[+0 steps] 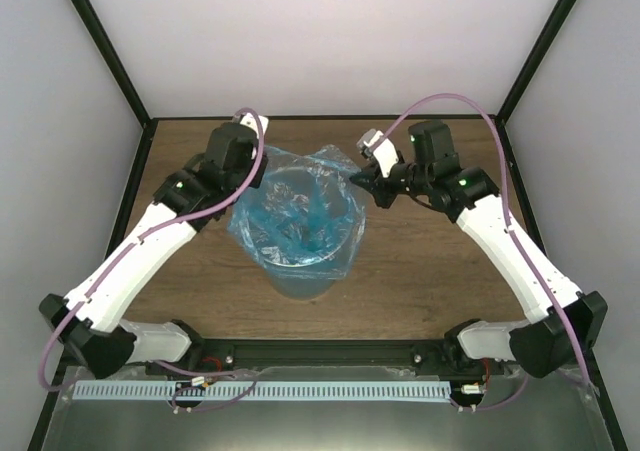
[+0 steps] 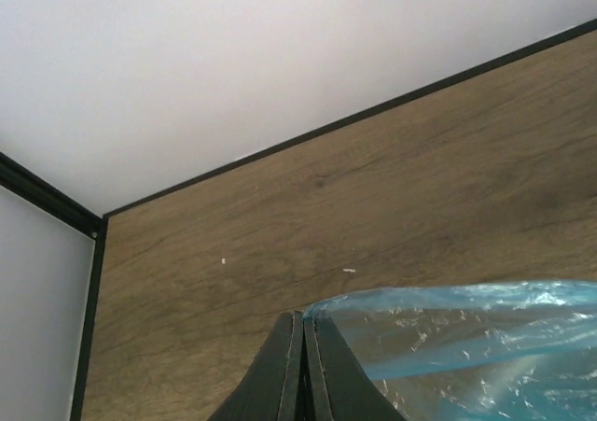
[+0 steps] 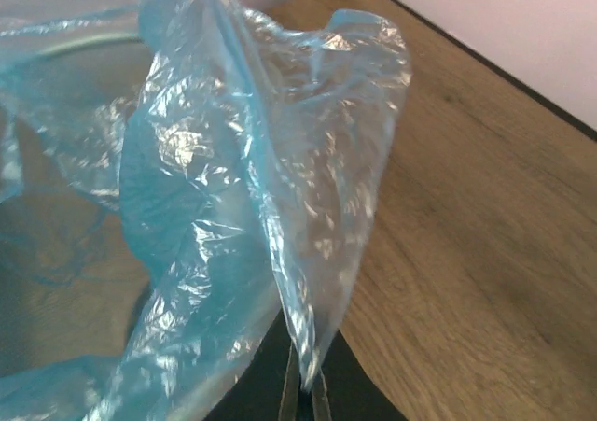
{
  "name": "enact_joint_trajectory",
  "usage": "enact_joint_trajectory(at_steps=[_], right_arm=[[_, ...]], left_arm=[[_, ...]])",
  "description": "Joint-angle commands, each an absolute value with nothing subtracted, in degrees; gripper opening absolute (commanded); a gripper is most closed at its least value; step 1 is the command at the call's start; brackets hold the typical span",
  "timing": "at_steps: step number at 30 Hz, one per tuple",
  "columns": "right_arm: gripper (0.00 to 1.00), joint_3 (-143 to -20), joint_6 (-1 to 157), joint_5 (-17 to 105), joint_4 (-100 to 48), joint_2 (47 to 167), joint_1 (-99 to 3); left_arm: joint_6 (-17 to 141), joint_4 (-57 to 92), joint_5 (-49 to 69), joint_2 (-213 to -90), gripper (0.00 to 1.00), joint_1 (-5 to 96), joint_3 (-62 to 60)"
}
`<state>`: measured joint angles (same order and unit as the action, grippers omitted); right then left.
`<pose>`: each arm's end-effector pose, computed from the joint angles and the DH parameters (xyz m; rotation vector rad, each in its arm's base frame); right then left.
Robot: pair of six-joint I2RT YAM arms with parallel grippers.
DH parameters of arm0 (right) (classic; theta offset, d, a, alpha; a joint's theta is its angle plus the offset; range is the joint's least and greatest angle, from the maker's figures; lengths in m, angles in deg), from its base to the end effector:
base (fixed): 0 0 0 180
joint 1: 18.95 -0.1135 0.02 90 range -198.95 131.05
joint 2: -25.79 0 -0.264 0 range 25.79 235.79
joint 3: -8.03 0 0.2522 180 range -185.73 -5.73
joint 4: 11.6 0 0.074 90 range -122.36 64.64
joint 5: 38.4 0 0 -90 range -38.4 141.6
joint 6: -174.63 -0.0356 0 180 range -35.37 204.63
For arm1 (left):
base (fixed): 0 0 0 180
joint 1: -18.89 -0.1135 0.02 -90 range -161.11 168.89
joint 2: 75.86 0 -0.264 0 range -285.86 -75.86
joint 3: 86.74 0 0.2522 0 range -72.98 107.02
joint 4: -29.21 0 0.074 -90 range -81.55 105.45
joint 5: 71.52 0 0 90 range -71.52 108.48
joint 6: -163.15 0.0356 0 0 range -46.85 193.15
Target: Put the trash bags into the trash bin
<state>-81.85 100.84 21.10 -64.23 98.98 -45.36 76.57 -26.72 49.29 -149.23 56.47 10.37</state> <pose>0.2338 0.1363 0.3772 -1.0640 1.9015 0.6839 0.2202 -0.1464 0.4123 0.4214 2.0085 0.2054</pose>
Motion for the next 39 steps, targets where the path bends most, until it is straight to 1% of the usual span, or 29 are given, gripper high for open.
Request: enact_joint_trajectory(at_steps=[1, 4, 11, 17, 20, 28, 34, 39], right_arm=[[0.01, -85.6, 99.2, 22.7, -61.5, 100.9, -41.2], [0.01, -85.9, 98.5, 20.6, -60.6, 103.4, -39.3], [0.03, -88.0, 97.7, 17.3, -60.5, 111.0, -39.0], [0.03, -87.0, 98.3, 16.9, -61.3, 114.5, -39.1], [0.03, -84.6, 98.4, 14.9, -61.8, 114.3, -39.0], [0.04, -78.3, 98.6, 7.6, -61.1, 111.4, -39.0], [0.05, -75.4, 99.3, 7.2, -61.1, 111.2, -39.0], [0.07, -71.5, 100.0, 7.2, -61.8, 109.0, -39.1]], left_arm=[[76.8, -22.2, 43.6, -152.9, 0.04, 52.8, 10.2], [76.2, -20.7, 43.4, -154.9, 0.04, 51.1, 9.7], [74.2, -18.4, 41.3, -158.5, 0.04, 46.6, 9.4], [71.7, -19.4, 38.2, -158.2, 0.04, 43.6, 5.7], [69.5, -20.6, 36.6, -155.8, 0.04, 43.3, 2.0], [64.4, -22.0, 29.9, -144.3, 0.04, 43.2, -7.2], [62.4, -23.9, 27.5, -140.3, 0.04, 43.2, -9.5], [59.3, -24.6, 24.0, -134.7, 0.04, 43.2, -16.0]])
